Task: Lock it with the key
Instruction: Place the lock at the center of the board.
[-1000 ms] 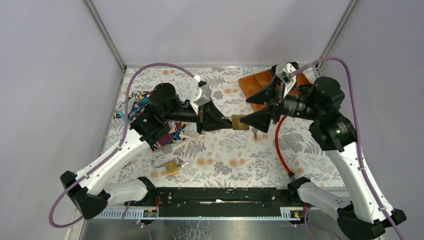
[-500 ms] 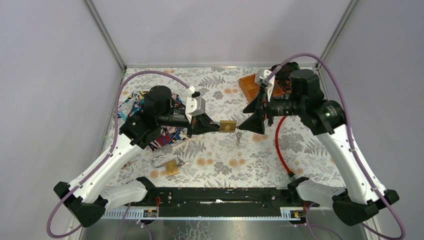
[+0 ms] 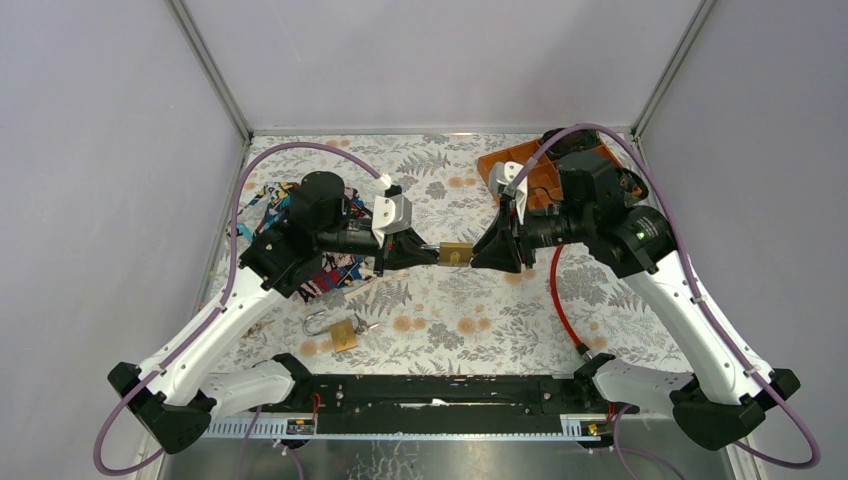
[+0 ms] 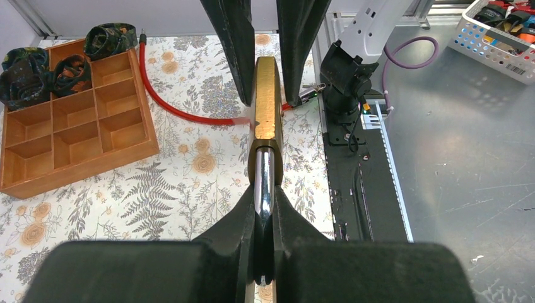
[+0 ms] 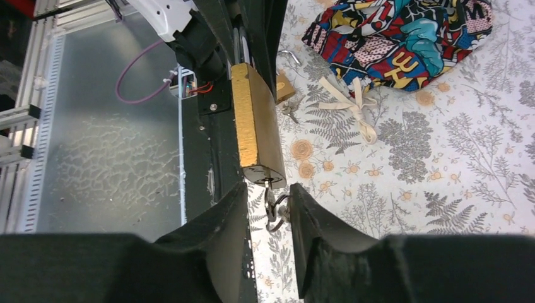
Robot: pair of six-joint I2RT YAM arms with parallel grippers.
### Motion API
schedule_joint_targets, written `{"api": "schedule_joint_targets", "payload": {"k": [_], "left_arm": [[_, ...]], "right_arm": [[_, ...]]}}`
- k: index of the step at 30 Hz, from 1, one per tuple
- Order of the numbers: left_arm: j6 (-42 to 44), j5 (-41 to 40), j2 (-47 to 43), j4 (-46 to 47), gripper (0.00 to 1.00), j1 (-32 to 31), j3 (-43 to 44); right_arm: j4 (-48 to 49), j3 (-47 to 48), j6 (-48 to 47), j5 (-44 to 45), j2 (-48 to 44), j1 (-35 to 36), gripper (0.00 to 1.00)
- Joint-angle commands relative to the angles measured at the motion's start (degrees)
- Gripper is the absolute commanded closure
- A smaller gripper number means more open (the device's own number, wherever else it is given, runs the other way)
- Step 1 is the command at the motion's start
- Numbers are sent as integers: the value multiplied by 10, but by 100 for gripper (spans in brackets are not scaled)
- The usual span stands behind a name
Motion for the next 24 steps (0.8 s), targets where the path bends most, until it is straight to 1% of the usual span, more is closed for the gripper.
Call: {"api": "schedule_joint_targets", "payload": {"k": [1, 3, 4, 6, 9, 12, 15, 17, 19, 21, 24], "left_arm": [[2, 20, -8, 51, 100, -1, 14], [1, 22, -8, 51, 100, -1, 13], [1, 24, -9, 52, 100, -1, 13], [-3, 24, -9, 59, 100, -1, 14], [10, 13, -10, 56, 100, -1, 25], [58, 9, -12, 10, 100, 4, 39], [118, 6, -13, -57, 100, 31, 46], [136, 9, -13, -78, 100, 73, 52], [166, 38, -8, -104, 100, 126, 57], [182, 46, -4, -115, 100, 173, 50], [155, 24, -1, -98, 100, 212, 0]], "right_arm": [[15, -3, -15, 27, -8, 10, 65], [29, -12, -15, 27, -13, 11, 78], [32, -15, -15, 29, -14, 13, 83], [22, -18, -19, 41, -12, 14, 89], [-3, -14, -32, 71, -14, 14, 100], [1, -26, -37, 121, -36, 14, 100], [-28, -23, -52, 198, -44, 14, 100], [-50, -23, -60, 253, -47, 14, 100], [-57, -30, -65, 283, -53, 14, 100], [-52, -40, -63, 310, -57, 13, 100], [-26, -60, -42, 339, -54, 13, 100]]}}
